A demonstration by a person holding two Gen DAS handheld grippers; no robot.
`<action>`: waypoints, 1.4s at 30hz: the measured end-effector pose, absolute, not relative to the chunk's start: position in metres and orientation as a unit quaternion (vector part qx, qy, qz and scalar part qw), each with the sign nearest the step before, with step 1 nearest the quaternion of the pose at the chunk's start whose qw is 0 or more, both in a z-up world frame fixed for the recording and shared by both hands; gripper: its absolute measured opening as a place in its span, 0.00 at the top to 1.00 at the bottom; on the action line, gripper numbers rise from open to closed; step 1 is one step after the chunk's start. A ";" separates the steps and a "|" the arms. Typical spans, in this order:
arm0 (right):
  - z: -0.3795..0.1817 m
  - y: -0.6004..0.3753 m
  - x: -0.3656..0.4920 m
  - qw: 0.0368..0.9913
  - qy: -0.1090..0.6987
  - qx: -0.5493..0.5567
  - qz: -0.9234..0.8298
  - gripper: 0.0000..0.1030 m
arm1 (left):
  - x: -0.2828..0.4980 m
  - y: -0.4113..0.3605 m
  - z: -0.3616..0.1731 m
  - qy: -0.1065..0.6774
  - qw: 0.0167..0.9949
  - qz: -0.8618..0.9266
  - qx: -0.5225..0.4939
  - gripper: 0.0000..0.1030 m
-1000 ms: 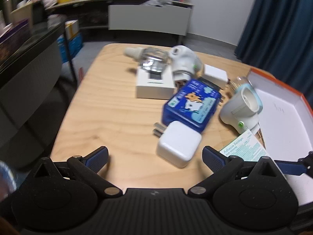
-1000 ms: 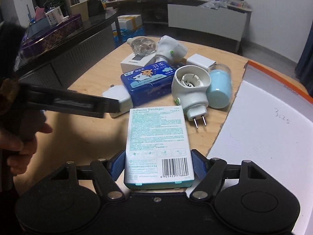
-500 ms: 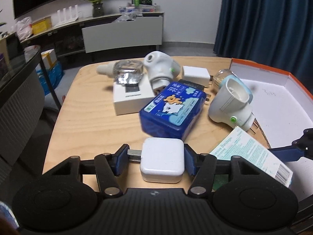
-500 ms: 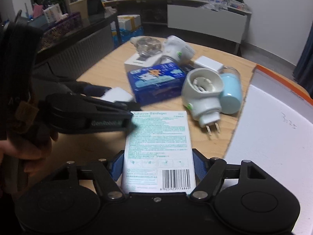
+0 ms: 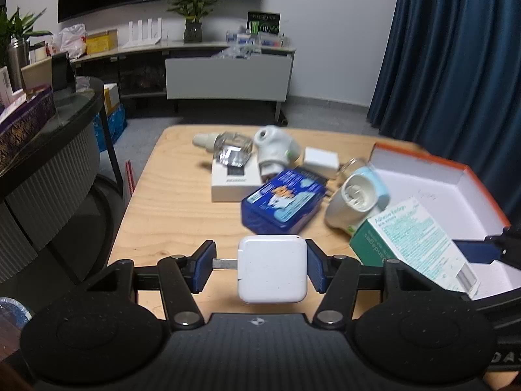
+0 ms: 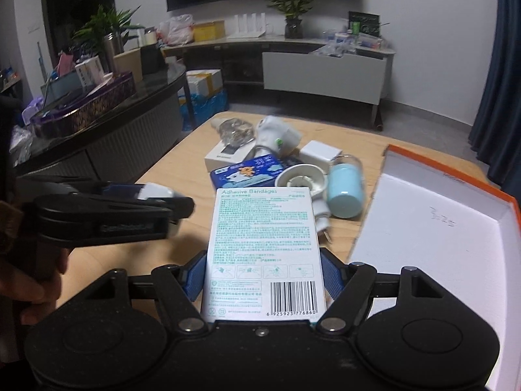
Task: Organize rigid objects
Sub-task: 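Grasp the white square charger with the left gripper, then carry the bandage box and charger into the open white box with both grippers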
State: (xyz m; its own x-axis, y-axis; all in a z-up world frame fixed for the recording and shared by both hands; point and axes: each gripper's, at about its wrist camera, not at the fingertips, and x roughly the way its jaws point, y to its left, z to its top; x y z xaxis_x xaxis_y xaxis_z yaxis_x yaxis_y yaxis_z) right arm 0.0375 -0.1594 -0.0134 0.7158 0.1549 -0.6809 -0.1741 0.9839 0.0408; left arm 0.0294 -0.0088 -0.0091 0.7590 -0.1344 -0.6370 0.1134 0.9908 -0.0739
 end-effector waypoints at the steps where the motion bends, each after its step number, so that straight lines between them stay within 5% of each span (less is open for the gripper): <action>1: -0.012 -0.163 0.034 0.927 0.366 -0.012 0.084 0.19 | 0.027 -0.011 -0.006 0.338 0.939 -0.065 -0.018 0.43; 42: 0.012 -0.301 -0.022 0.942 0.313 0.084 -0.090 0.19 | 0.036 -0.137 0.015 0.324 0.927 -0.192 0.005 0.43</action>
